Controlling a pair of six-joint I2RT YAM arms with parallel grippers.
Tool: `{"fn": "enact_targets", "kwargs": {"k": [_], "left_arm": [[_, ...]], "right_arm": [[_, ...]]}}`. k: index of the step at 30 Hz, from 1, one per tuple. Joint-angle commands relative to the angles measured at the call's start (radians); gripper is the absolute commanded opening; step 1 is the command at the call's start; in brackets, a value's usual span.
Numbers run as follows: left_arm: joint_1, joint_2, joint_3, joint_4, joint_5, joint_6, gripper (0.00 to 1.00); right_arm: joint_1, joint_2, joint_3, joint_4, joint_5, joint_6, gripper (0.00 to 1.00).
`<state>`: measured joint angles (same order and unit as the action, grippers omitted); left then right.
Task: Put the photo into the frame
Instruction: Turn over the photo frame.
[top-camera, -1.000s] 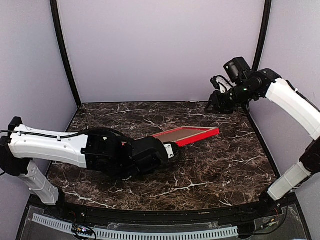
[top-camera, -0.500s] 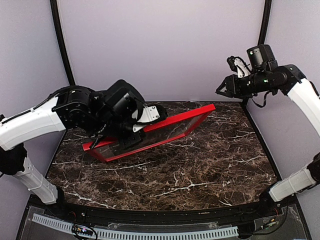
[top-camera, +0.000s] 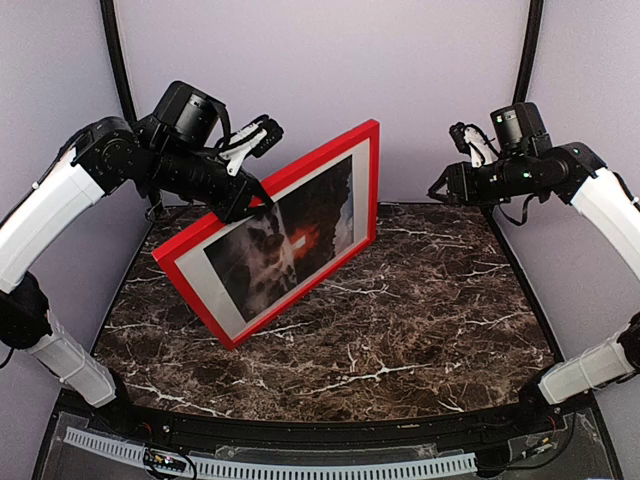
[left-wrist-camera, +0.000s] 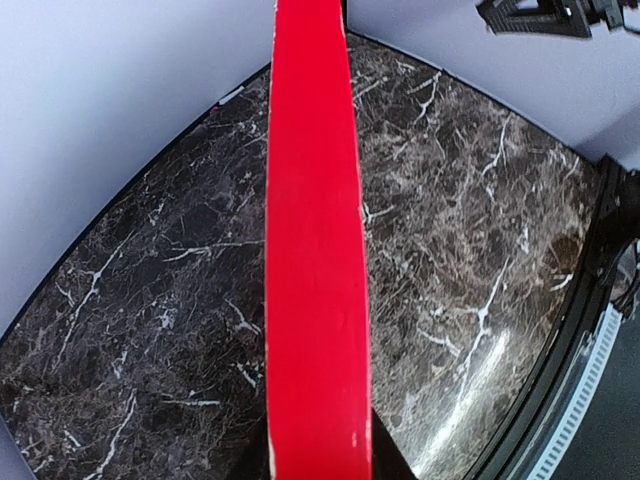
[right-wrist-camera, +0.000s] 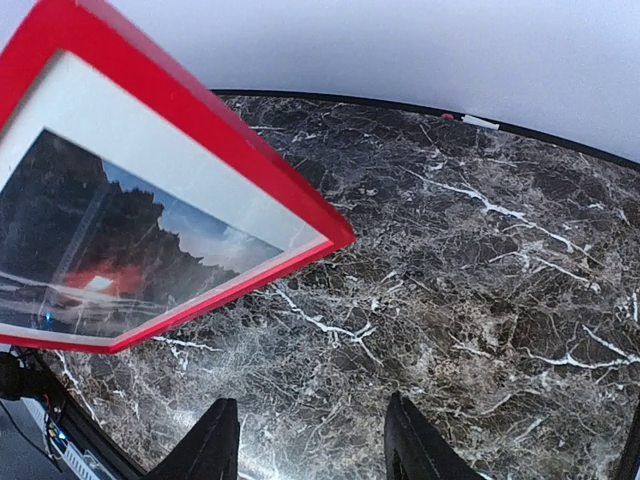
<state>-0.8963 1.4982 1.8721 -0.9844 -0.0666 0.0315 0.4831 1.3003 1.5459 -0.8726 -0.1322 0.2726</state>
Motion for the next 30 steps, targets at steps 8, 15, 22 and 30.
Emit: {"fn": "enact_targets", "kwargs": {"k": [8, 15, 22, 30], "left_arm": [[0.236, -0.048, -0.108, 0.451, 0.326, -0.453, 0.00], [0.405, -0.139, -0.500, 0.932, 0.567, -0.808, 0.00], [0.422, -0.159, -0.713, 1.130, 0.519, -0.999, 0.00], [0.422, -0.169, -0.991, 1.340, 0.442, -1.167, 0.01]], "right_arm": [[-0.022, 0.007, -0.014, 0.048, 0.020, -0.012, 0.51], [-0.037, 0.022, -0.040, 0.059, 0.012, -0.016, 0.51], [-0.049, 0.042, -0.075, 0.076, 0.002, -0.019, 0.51], [-0.055, 0.074, -0.127, 0.119, -0.031, -0.016, 0.51]]}}
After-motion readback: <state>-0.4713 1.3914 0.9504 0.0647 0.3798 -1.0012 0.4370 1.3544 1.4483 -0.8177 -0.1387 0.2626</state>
